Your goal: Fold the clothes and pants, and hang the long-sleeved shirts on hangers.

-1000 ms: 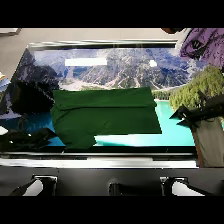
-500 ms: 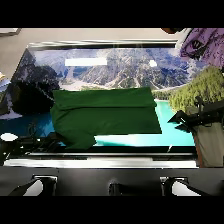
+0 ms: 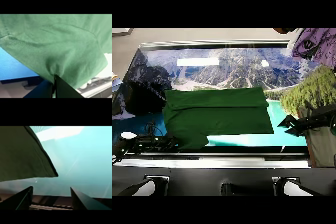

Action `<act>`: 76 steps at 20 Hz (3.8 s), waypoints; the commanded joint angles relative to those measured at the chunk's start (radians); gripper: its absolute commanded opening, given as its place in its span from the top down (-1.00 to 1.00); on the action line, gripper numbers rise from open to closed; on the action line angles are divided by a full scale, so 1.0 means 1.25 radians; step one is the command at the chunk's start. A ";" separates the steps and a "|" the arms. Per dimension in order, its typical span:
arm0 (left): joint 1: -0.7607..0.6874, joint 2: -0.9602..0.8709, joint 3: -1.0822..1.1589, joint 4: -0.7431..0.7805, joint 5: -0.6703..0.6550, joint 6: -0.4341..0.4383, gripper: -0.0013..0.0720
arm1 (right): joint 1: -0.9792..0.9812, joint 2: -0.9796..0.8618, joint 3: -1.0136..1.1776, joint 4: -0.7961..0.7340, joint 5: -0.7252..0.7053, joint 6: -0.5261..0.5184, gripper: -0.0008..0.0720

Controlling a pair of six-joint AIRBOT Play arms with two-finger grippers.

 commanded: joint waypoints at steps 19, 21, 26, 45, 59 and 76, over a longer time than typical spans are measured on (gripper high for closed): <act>0.018 0.013 0.108 0.059 -0.108 -0.063 0.92 | 0.087 -0.106 -0.074 0.143 0.089 -0.079 0.90; 0.018 0.049 0.175 0.149 -0.171 -0.157 0.92 | 0.088 -0.048 -0.074 0.107 0.072 -0.030 0.90; 0.018 0.268 0.238 0.337 -0.328 -0.381 0.92 | 0.088 0.145 -0.074 -0.023 -0.075 0.102 0.90; -0.073 -0.152 0.574 0.291 -0.196 -0.273 0.92 | 0.125 0.019 -0.011 0.249 0.229 -0.038 0.90; -0.079 -0.409 0.729 0.282 -0.131 -0.260 0.90 | 0.279 -0.252 0.219 0.117 0.332 0.117 0.74; -0.077 -0.367 0.875 0.346 -0.133 -0.304 -0.28 | 0.159 -0.391 0.312 0.256 0.070 0.014 -0.50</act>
